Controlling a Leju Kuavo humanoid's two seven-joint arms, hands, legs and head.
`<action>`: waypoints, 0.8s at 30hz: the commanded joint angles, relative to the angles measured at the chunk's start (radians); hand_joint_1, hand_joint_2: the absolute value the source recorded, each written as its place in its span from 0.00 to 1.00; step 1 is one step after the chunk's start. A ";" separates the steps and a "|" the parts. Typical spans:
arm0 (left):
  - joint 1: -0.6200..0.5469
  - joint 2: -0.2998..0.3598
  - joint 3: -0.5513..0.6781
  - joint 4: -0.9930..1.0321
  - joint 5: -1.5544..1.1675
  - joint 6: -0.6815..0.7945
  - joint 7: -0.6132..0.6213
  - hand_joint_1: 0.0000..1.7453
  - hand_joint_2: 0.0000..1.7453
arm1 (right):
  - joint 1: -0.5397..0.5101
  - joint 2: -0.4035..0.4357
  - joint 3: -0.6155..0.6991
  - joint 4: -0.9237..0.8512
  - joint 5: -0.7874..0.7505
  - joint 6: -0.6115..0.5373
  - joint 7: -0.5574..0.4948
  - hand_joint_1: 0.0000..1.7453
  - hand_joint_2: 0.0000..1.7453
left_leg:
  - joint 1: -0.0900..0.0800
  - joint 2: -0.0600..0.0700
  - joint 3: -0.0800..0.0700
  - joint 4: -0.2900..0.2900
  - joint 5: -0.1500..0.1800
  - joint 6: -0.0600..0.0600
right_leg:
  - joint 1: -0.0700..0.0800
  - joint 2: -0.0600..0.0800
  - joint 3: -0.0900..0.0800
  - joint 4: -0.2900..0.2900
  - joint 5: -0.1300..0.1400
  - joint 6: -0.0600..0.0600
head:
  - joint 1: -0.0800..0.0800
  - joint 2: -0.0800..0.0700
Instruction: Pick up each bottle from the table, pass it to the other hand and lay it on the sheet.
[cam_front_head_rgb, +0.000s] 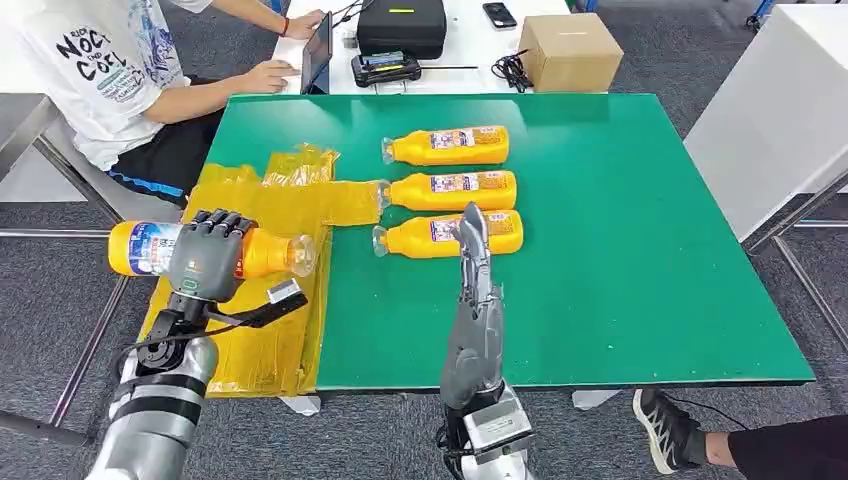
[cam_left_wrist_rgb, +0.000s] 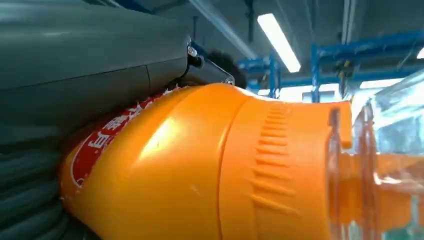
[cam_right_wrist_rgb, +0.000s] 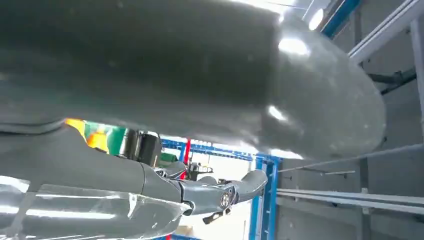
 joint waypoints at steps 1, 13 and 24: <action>-0.197 0.161 -0.135 0.504 0.010 -0.080 0.013 1.00 1.00 | -0.020 0.003 -0.042 0.111 -0.007 0.082 0.003 0.00 0.00 | 0.001 -0.001 0.005 -0.001 0.000 -0.002 | 0.002 -0.002 0.006 -0.002 -0.001 -0.002 | 0.000 0.000; -0.162 0.151 -0.072 0.520 0.192 -0.243 -0.089 1.00 1.00 | -0.019 0.026 -0.047 0.153 -0.005 0.138 0.005 0.00 0.00 | 0.002 0.000 0.005 0.000 -0.002 -0.002 | 0.003 0.000 0.006 -0.002 -0.001 -0.003 | 0.000 0.000; -0.143 0.132 -0.066 0.508 0.269 -0.311 -0.097 0.00 1.00 | -0.017 0.031 -0.052 0.168 -0.001 0.154 0.016 0.00 0.00 | 0.001 0.001 0.004 -0.001 -0.001 -0.002 | 0.001 0.001 0.004 -0.001 0.000 -0.002 | 0.000 0.000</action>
